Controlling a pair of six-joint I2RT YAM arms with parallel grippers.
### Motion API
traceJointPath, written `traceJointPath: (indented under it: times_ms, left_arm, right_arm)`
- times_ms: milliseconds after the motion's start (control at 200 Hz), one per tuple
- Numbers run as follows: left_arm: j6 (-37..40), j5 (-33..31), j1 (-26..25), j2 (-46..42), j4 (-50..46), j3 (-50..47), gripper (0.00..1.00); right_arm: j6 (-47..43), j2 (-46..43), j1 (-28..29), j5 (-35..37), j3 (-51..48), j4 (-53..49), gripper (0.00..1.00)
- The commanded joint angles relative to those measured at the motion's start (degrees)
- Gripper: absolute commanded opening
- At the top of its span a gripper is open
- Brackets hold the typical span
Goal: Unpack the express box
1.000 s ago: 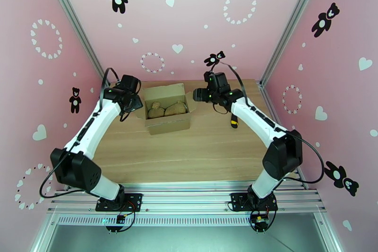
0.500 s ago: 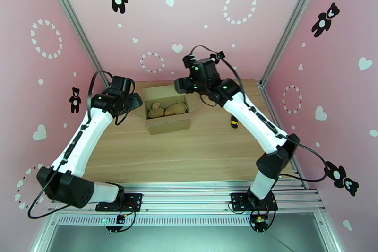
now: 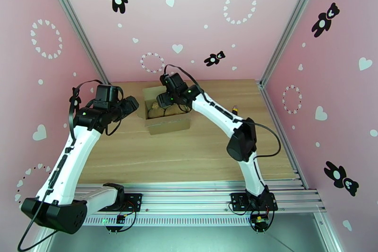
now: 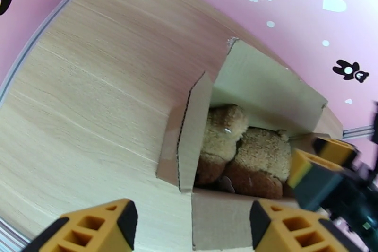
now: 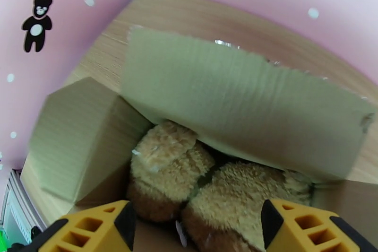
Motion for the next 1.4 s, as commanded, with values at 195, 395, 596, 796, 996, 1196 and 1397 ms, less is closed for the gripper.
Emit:
traceJointPath:
  times_ms: [195, 395, 596, 796, 996, 1196, 1397]
  left_arm:
    - [2.35, 8.82, 3.37, -3.77, 0.42, -1.59, 0.71]
    - [2.3, 9.11, 4.55, -4.14, 1.46, -2.8, 0.72]
    - [2.62, 10.53, 4.62, -2.87, 1.89, -3.81, 0.72]
    - [2.64, 10.81, 4.73, -2.56, 2.35, -4.93, 0.71]
    - [1.93, 12.88, 4.69, -2.82, 3.56, -5.98, 0.72]
    - [1.9, 12.77, 4.73, -2.96, 3.48, -5.96, 0.71]
    - [2.1, 12.94, 4.69, -2.6, 3.46, -6.02, 0.71]
  right_arm:
    - [4.89, 8.23, 2.94, -0.09, 6.24, 3.49, 0.75]
    - [7.26, 11.13, 3.74, 1.24, 7.51, 4.13, 0.76]
    - [9.01, 12.88, 4.16, 4.43, 7.44, 4.06, 0.76]
    - [9.69, 14.83, 4.67, 6.94, 7.44, 6.08, 0.74]
    - [10.47, 15.55, 5.47, 9.6, 7.3, 9.12, 0.7]
    - [11.24, 15.98, 5.59, 10.26, 7.34, 11.19, 0.61]
    - [11.47, 16.34, 5.63, 11.24, 7.35, 11.2, 0.5]
